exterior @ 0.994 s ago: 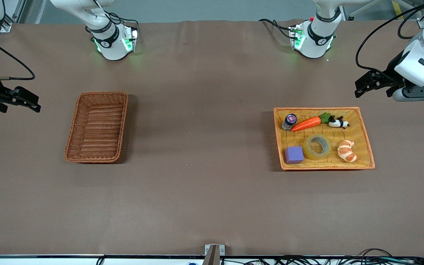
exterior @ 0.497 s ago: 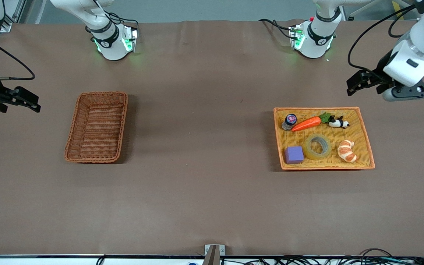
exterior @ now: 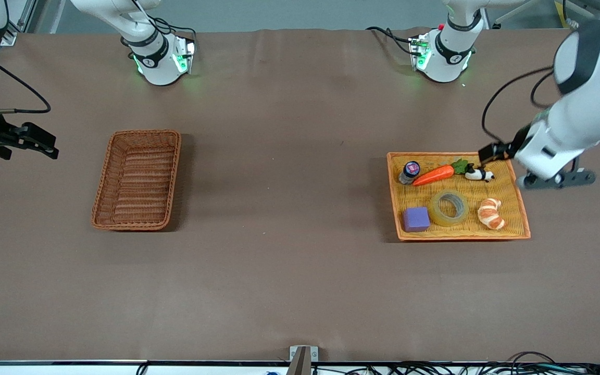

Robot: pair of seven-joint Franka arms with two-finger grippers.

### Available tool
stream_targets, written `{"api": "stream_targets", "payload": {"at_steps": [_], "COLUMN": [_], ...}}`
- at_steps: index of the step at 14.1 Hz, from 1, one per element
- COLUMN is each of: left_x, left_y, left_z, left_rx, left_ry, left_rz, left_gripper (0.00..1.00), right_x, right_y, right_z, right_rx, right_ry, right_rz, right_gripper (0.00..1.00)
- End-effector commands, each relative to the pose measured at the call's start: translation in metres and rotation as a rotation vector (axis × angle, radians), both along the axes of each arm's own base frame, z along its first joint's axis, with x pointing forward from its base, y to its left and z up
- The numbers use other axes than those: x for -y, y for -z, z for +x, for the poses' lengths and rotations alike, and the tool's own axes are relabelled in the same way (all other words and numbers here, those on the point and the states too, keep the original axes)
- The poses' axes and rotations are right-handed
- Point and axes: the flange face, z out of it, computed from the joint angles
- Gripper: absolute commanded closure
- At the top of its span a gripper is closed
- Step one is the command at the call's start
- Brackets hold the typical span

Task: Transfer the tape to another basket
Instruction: 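Reach the left gripper down to the tape roll and grasp it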

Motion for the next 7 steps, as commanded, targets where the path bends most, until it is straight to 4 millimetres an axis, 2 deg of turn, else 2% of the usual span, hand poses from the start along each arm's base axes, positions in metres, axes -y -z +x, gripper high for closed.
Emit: {"api": "stream_targets", "payload": {"at_steps": [1,3,5,7], "left_x": [-0.002,-0.013,-0.007,-0.012], "left_y": [0.049,0.087,0.133,0.157], "left_z": [0.027,0.033,0.033,0.038], "left_rx": [0.005,0.030,0.052,0.074], "left_ry": [0.018,-0.001,0.010,0.005], "left_rz": [0.001,-0.011,-0.023,-0.027], "left_gripper": [0.11,0.11,0.11,0.11], "right_x": [-0.001,0.004,0.002,0.002], "right_y": [0.000,0.000,-0.001,0.000], "right_z": [-0.002,-0.003,-0.002,-0.001], "right_rx": [0.000,-0.003,0.004,0.004], "right_ry": [0.004,0.012,0.009,0.009], "right_rz": [0.009,0.008,0.008,0.008], "right_gripper": [0.00,0.00,0.00,0.00]}}
